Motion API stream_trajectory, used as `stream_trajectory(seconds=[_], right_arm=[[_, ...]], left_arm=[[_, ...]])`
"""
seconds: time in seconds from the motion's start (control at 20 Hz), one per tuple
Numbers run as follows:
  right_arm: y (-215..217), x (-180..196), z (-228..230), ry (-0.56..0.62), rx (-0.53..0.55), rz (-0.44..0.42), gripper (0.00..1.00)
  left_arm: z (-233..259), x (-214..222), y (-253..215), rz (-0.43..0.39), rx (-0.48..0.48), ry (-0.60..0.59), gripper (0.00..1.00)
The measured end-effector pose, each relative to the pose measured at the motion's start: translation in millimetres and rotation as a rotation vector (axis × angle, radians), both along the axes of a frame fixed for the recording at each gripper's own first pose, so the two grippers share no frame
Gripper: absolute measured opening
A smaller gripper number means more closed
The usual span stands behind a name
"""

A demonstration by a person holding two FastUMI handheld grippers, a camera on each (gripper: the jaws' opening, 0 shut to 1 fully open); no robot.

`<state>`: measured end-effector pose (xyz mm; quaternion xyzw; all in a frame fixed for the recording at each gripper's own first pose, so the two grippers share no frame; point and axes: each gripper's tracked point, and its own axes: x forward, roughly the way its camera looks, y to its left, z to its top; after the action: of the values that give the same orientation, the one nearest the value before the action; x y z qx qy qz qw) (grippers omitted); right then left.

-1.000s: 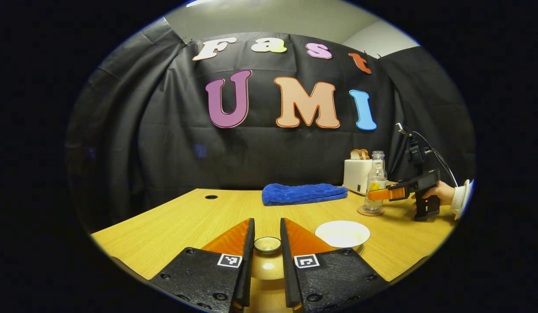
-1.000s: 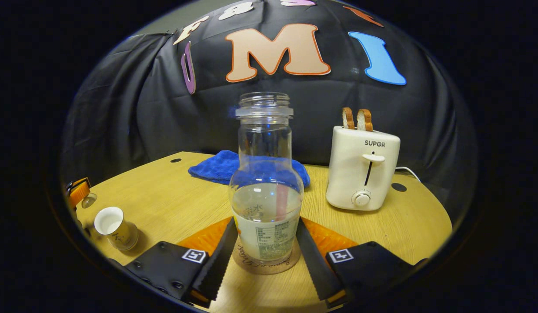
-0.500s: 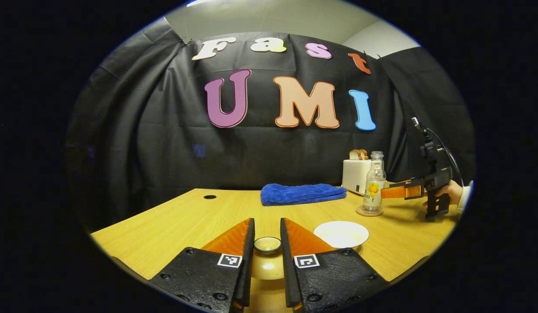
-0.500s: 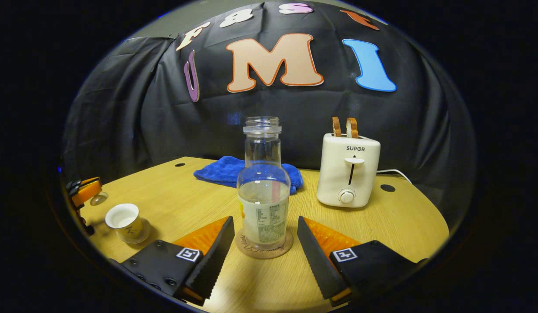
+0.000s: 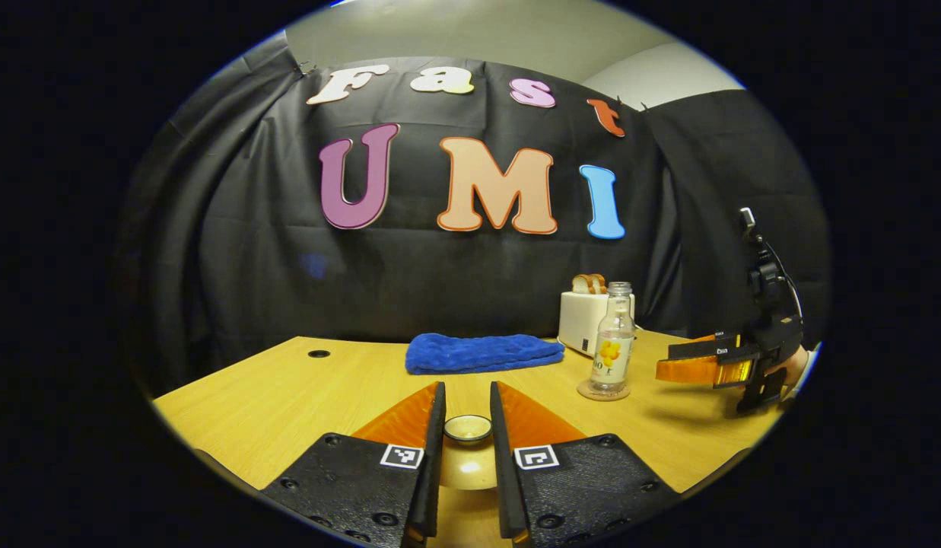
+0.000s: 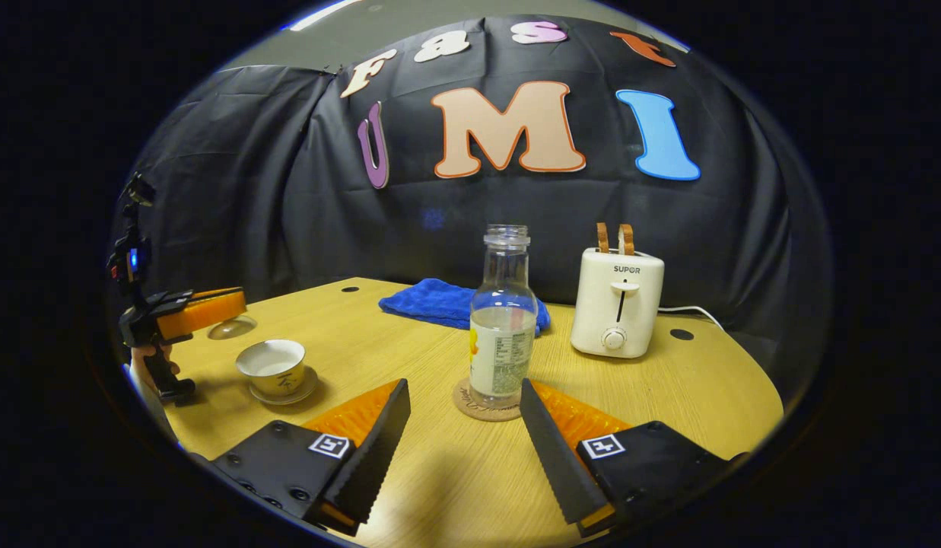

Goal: Open the teacup lid with one hand, grasp the water bottle and pour water into the teacup with the other hand; after pouring, place the water bottle on the coaster and then close the teacup lid.

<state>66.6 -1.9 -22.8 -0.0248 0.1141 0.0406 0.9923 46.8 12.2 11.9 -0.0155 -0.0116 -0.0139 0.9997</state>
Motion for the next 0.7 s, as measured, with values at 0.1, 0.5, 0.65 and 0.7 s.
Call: stream_trajectory(seconds=[0.1, 0.5, 0.65, 0.7], right_arm=[[5, -8, -1, -0.007, 0.009, 0.011, 0.91], [3, -22, 0, -0.057, 0.054, 0.000, 0.92], [3, -24, 3, -0.070, 0.054, -0.003, 0.91], [4, -24, 3, -0.076, 0.053, -0.003, 0.91]], left_arm=[[-1, 6, -12, -0.023, 0.009, 0.009, 0.29], [-16, 19, -35, -0.066, 0.003, 0.071, 0.29], [-19, 22, -37, -0.066, -0.001, 0.082, 0.29], [-21, 24, -38, -0.069, -0.003, 0.089, 0.29]])
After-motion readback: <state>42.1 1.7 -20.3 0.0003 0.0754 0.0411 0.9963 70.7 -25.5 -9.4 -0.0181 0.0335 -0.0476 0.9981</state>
